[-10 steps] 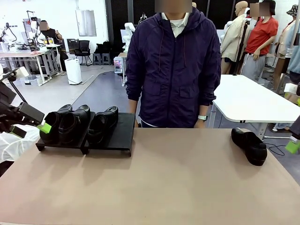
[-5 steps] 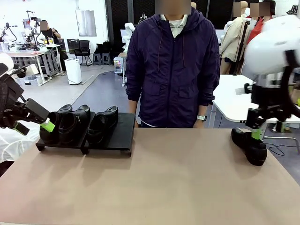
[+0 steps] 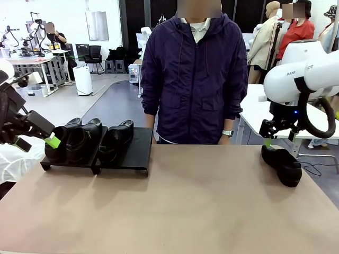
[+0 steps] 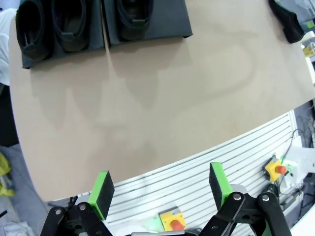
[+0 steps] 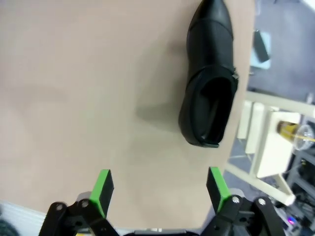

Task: Organize the shoes by placing them on the stand.
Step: Pick up one Shoe and place it in the middle of the table.

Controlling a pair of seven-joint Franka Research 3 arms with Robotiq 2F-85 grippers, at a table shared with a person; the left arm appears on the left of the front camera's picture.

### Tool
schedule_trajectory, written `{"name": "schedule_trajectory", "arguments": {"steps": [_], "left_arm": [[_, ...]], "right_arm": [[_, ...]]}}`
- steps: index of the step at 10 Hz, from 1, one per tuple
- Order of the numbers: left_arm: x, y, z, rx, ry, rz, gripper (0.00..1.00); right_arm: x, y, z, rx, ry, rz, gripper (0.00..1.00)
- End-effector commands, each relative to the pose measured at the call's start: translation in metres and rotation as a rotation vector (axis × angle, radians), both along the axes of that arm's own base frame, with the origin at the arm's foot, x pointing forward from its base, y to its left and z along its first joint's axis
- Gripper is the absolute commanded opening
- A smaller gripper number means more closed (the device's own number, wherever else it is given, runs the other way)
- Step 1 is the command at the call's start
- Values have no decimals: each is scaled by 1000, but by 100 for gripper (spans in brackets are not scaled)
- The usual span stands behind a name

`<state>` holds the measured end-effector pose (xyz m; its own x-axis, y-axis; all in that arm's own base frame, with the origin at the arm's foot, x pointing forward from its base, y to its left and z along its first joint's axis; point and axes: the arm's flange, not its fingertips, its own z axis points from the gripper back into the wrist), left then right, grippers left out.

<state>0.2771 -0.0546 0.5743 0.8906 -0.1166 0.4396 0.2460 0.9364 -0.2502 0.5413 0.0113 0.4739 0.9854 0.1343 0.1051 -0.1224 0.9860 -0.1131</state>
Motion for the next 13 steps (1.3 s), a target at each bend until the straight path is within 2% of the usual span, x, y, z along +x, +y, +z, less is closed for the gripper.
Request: {"name": "schedule_trajectory", "arguments": {"steps": [1,2,3,4,6,7,9,11,13], "left_arm": [[0,2,1,13,-4,-19,100],[0,2,1,13,-4,-19,100],[0,2,1,13,-4,-19,100],[0,2,1,13,-4,-19,100],[0,2,1,13,-4,-19,100],[0,2,1,13,-4,-19,100],[0,2,1,13,-4,-19,100],[0,2,1,13,-4,-19,100],[0,2,1,13,-4,-19,100]], "right_arm": [[-3,2,0,-65,54,6,100],[0,0,0,0,0,0,100],[19,-7,-5,23,-127,-30,100],[40,-20,-19,112,-200,-42,100],[51,-39,-37,134,-198,-145,100],[52,-42,-46,136,-164,-190,100],[54,-47,-69,183,-142,-201,100],[55,-59,-95,166,-142,-243,100],[57,-67,-107,178,-122,-251,100]]}}
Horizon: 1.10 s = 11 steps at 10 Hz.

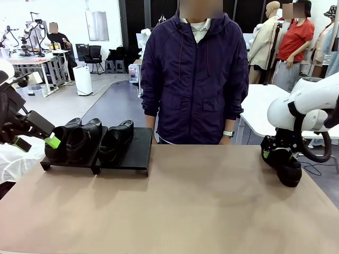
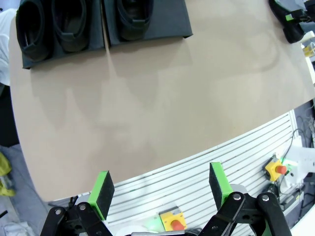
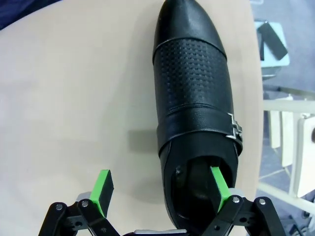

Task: Organize the shoes by placing them on the stand.
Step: Pick up one Shoe and place it in the middle of the table.

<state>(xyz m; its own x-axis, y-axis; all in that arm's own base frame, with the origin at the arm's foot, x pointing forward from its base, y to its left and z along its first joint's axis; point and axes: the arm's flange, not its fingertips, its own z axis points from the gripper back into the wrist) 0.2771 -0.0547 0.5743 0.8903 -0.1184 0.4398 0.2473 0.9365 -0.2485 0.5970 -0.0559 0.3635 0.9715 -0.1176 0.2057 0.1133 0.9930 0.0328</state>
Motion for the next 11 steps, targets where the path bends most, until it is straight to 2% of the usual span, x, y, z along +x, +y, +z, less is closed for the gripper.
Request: {"name": "schedule_trajectory", "arguments": {"steps": [1,2,5,6,7,8,11], "left_arm": [[0,3,1,12,-3,-18,100],[0,3,1,12,-3,-18,100],[0,3,1,12,-3,-18,100],[0,3,1,12,-3,-18,100],[0,3,1,12,-3,-18,100],[0,3,1,12,-3,-18,100],[0,3,1,12,-3,-18,100]], "right_arm": [[4,-5,-3,16,-41,9,100],[8,-9,-10,65,-3,56,100],[9,-9,-11,53,6,50,100],[10,-10,-13,53,19,65,73],[10,-8,-14,55,29,61,17],[11,-7,-14,50,31,61,0],[17,-6,-15,36,43,68,0]]}}
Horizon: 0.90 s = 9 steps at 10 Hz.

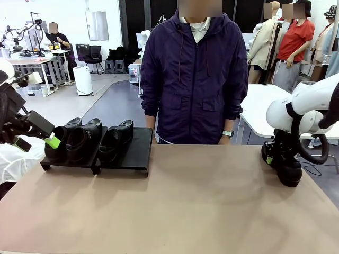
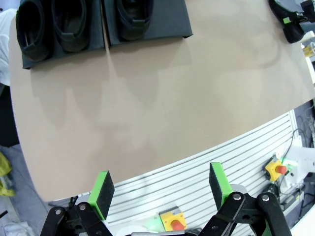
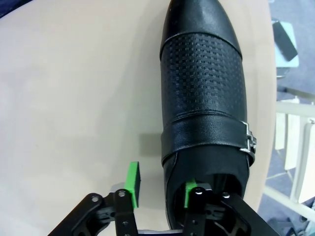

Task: Organize the shoes by placing them on the stand.
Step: Pick up one Shoe and place it in the middle of the table.

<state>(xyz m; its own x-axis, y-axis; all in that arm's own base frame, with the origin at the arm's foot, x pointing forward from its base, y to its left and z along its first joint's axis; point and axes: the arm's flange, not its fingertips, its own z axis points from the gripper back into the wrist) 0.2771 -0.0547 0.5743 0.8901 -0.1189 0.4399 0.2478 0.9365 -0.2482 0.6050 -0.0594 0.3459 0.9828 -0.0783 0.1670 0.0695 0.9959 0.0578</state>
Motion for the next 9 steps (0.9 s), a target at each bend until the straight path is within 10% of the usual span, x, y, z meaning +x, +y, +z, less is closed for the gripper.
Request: {"name": "schedule_trajectory", "arguments": {"steps": [1,5,9], "left_arm": [[0,3,1,12,-3,-17,100],[0,3,1,12,-3,-17,100],[0,3,1,12,-3,-17,100]], "right_arm": [[9,-2,2,-7,8,27,0],[7,-1,15,-40,11,7,0],[-46,35,107,-29,28,-132,0]]}}
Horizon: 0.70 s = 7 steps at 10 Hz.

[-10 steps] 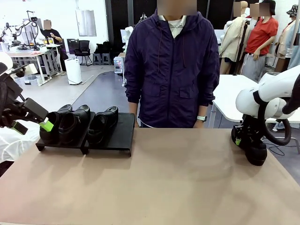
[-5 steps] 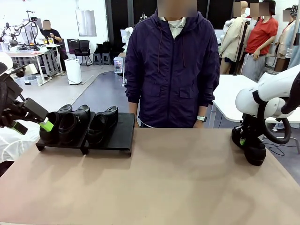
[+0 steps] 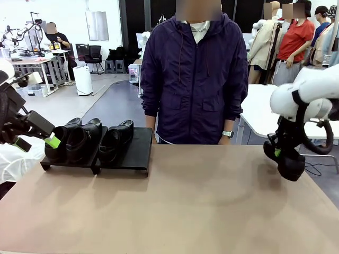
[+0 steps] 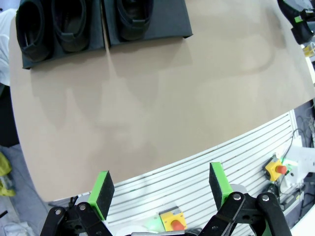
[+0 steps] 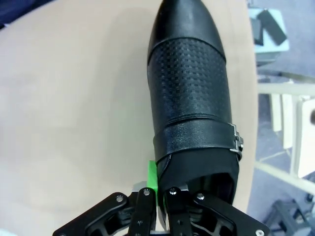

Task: Organize the shoes by placing them on the stand.
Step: Pick up one Shoe and place it in the middle of the table.

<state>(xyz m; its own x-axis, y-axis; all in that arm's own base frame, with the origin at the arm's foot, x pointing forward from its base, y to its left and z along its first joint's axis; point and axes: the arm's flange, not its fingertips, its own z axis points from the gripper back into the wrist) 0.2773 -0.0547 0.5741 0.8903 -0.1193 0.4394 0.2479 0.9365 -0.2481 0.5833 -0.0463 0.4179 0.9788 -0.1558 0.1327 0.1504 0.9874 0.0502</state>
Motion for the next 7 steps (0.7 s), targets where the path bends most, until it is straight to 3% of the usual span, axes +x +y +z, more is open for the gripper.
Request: {"name": "schedule_trajectory", "arguments": {"steps": [1,3,5,7], "left_arm": [[0,3,1,11,-3,-17,100],[0,3,1,11,-3,-17,100],[0,3,1,11,-3,-17,100],[0,3,1,11,-3,-17,100]], "right_arm": [[-46,40,55,-42,-7,-96,0],[-89,90,77,-27,-24,-129,0],[-128,148,88,106,-23,17,0],[-130,202,75,151,128,156,0]]}}
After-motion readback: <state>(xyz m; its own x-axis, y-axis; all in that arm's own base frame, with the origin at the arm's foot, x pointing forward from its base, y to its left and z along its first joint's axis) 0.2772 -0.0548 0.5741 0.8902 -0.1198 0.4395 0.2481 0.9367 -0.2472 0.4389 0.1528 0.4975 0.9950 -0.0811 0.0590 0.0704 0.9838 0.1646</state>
